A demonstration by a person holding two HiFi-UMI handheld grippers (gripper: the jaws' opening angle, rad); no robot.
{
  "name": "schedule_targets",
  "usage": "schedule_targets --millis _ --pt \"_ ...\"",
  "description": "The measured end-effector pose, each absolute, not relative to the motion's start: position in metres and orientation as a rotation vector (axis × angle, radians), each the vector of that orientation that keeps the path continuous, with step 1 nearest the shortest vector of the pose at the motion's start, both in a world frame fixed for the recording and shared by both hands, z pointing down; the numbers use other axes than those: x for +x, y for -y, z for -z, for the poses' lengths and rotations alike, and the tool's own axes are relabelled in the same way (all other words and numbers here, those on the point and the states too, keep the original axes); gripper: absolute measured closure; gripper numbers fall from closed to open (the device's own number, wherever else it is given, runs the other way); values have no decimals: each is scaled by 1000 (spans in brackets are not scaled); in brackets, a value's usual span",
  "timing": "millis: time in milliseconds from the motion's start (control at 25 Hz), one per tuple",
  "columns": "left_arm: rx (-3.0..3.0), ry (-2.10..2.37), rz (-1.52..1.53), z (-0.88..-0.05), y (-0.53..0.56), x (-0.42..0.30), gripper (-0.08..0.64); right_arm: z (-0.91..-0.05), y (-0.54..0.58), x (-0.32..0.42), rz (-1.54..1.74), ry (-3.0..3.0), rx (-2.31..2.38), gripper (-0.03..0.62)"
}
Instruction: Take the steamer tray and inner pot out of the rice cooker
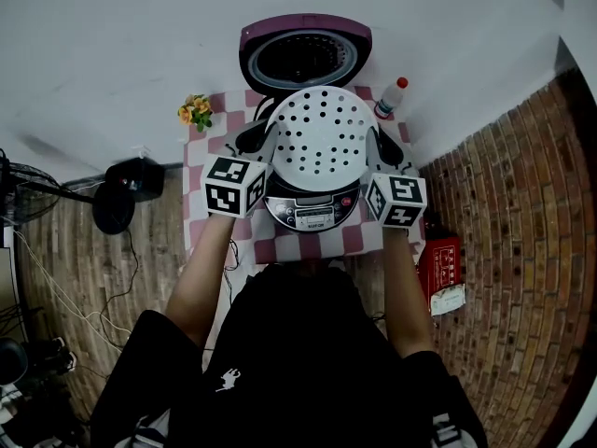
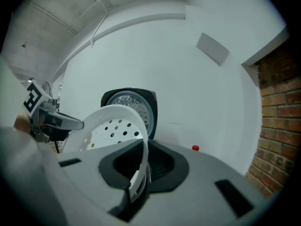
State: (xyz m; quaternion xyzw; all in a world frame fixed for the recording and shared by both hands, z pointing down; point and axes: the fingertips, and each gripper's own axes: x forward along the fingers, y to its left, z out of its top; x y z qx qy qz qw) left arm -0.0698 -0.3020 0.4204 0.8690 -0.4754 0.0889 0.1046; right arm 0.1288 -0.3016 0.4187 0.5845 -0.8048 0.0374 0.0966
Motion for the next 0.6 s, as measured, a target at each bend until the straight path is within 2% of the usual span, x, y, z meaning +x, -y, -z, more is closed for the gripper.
schedule_targets --millis 600 --pt "2513 1610 -213 -381 286 16 531 -388 309 214 -52 2576 1605 561"
